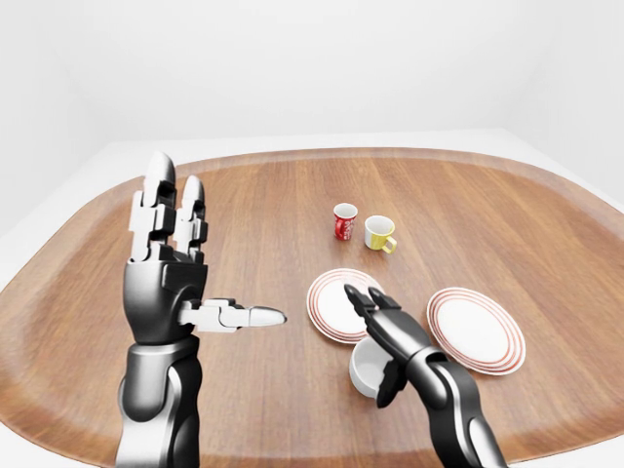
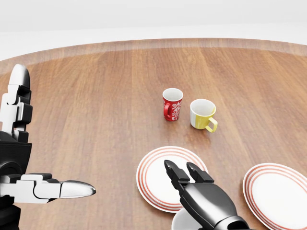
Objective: Put the white mug on the left plate.
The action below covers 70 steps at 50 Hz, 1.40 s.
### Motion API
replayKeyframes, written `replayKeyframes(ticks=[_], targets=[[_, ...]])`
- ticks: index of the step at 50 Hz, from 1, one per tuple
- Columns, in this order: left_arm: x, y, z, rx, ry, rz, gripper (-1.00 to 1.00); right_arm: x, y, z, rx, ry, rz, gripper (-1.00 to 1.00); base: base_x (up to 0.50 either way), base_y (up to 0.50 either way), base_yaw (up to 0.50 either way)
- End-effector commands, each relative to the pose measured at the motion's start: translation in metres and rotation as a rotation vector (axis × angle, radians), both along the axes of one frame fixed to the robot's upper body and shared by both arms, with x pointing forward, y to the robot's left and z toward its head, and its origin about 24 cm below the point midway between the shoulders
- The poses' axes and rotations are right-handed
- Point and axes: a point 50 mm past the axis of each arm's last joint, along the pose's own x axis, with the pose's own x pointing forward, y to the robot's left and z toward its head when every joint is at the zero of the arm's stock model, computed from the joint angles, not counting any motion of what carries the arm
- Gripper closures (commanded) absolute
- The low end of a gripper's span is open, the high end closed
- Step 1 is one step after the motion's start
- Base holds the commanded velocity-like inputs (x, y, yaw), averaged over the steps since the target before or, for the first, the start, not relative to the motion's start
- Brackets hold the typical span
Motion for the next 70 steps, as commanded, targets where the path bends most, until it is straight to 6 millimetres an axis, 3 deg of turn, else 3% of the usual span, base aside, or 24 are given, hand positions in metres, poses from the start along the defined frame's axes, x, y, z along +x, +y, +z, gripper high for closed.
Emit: replayKeyframes(ticks=[1,42,70], targets=[[0.001,0.0,-0.001,0.001,0.007,0.001,-1.0,-0.002,0.0,-0.008,-0.028,0.001,-0.011,-1.0,0.0,0.0,0.0],[0.001,0.001,-0.001,-0.001,0.004,0.001,-1.0,0.008,0.002,-0.022,-0.068,0.033,-0.016,-1.0,0.0,0.0,0.0],[0.001,0.0,-0.002,-0.002,0.012,0.0,-1.0,0.005,0.006,-0.035,-0.092,0.066,0.0,-1.0,0.0,0.0,0.0]])
